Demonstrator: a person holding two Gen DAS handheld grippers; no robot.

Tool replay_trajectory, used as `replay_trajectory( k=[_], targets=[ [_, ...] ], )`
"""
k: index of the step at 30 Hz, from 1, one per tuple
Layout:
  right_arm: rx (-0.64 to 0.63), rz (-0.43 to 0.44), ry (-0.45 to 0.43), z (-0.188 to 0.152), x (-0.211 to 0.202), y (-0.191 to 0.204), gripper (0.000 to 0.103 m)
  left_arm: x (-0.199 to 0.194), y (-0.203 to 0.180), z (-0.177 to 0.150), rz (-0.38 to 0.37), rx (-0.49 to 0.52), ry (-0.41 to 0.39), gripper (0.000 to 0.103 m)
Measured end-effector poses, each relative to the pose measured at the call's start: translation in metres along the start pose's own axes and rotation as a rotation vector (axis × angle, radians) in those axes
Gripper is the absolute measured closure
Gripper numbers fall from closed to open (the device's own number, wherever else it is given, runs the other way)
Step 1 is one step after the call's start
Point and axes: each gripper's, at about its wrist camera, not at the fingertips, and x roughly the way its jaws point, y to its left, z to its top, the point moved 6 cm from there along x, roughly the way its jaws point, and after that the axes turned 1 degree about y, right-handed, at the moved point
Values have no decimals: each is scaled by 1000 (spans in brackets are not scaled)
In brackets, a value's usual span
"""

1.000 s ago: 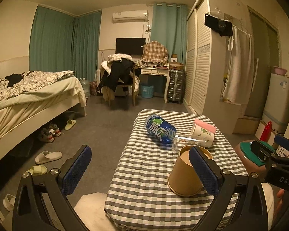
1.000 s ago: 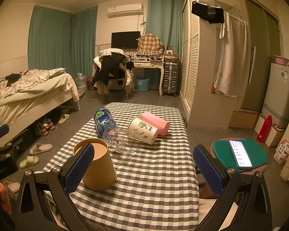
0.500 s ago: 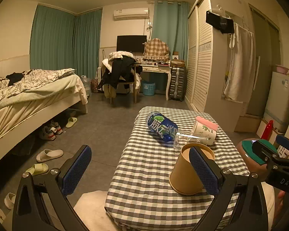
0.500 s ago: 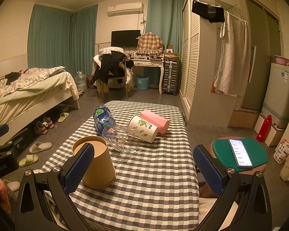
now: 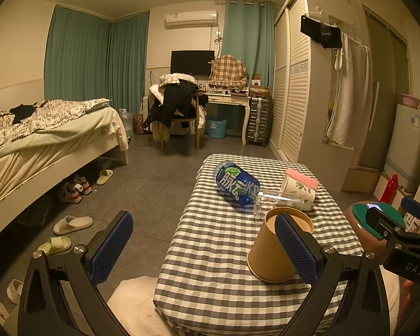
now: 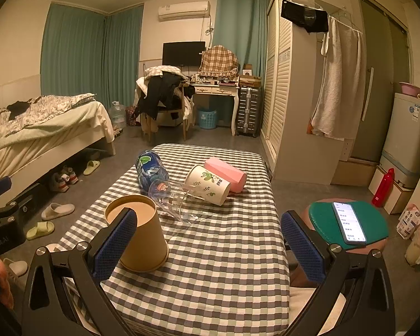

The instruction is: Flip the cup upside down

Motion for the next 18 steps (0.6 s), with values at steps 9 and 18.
replay_trajectory(
  k=[9,18],
  targets=[
    [-1,0,4,0,1,0,0,0,2,-2,4,-3,4,0],
    [-2,-1,6,-1,2,0,0,0,2,-2,3,0,6,0]
  ],
)
